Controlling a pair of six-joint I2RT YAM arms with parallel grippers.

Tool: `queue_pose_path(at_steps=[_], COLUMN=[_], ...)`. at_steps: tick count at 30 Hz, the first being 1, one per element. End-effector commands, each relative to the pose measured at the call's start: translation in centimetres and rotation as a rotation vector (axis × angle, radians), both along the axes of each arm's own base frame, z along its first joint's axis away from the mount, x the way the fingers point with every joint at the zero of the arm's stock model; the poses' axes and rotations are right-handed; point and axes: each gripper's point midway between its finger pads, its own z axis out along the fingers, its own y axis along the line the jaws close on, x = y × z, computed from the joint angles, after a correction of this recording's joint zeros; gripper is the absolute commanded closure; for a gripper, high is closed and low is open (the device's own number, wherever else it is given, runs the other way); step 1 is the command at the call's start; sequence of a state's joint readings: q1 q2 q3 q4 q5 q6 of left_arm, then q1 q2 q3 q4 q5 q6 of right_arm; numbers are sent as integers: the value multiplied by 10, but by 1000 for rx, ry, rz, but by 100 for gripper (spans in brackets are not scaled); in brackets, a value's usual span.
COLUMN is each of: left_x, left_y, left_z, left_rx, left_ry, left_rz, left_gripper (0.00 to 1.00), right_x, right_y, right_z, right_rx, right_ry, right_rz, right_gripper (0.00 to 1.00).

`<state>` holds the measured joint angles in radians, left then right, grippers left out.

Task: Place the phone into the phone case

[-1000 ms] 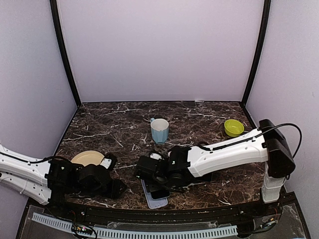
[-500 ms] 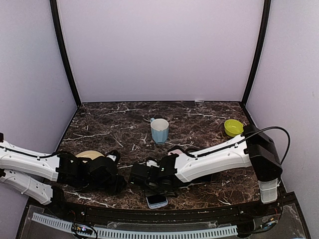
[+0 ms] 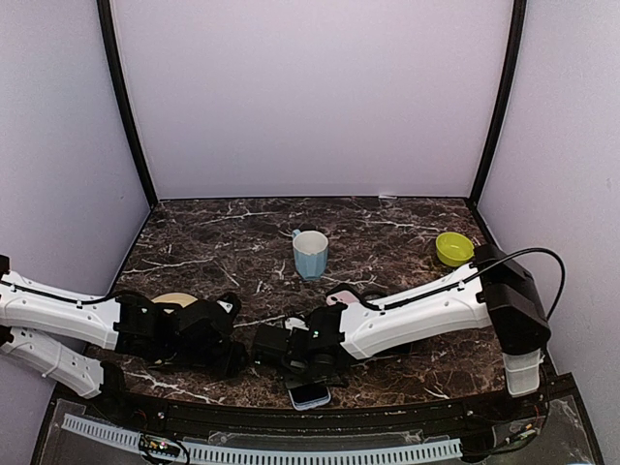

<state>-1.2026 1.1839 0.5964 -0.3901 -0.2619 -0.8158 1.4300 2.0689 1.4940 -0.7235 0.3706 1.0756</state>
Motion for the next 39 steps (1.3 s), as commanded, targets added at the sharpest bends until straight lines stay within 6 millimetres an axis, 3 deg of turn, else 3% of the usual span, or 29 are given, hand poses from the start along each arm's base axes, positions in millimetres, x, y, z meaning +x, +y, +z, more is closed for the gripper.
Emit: queue_pose_path(at_steps=[1,6,9,11,13,15,18,23,24,25,28,29,30,31,32,35,39], left_x=[6,8,10,11,14,16,23,44,45,52,64,71,71,76,76,80,74], left_y=[-6,-5,-4,-3,-3,-5,-11,-33,-38,-46,-58,-64,-67,-73,-75,-89,-104], left_z=[9,9,10,9,9,11,16,26,20,27,10,12,-1,1,-9,-12,-18], left_rx=[-11,-1,3,6,5,4,-4,-24,-4,-14,50,45,72,66,85,77,51], left_ry=[-18,-22,-23,-23,-23,-25,-28,-38,-31,-45,-27,-29,-1,-2,18,34,77], left_rz=[-16,-18,-22,-21,-22,-33,-60,-123,-158,-166,-222,-225,-246,-249,-265,-298,-363], left_gripper=[39,39,39,39,39,38,37,36,36,37,46,51,54,58,60,65,66], right_x=[-14,-17,-18,-23,-28,-30,-28,-35,-39,-44,-61,-67,-71,-75,-80,-93,-95], right_y=[-6,-2,-3,-9,-11,-12,-15,-2,-2,-6,-29,-38,-45,-51,-54,-51,-44], right_z=[8,14,18,7,-4,-5,5,40,48,54,50,48,43,38,32,16,-2], right_rx=[-24,-19,-5,-13,-10,-9,-11,58,77,97,119,125,122,118,116,116,128], right_ry=[24,23,28,57,89,98,82,91,96,104,154,172,184,194,204,225,231], right_rz=[24,46,43,36,39,42,52,148,159,165,141,126,112,101,98,113,100], right_gripper=[70,70,64,50,28,16,3,2,2,2,15,23,37,45,52,68,79])
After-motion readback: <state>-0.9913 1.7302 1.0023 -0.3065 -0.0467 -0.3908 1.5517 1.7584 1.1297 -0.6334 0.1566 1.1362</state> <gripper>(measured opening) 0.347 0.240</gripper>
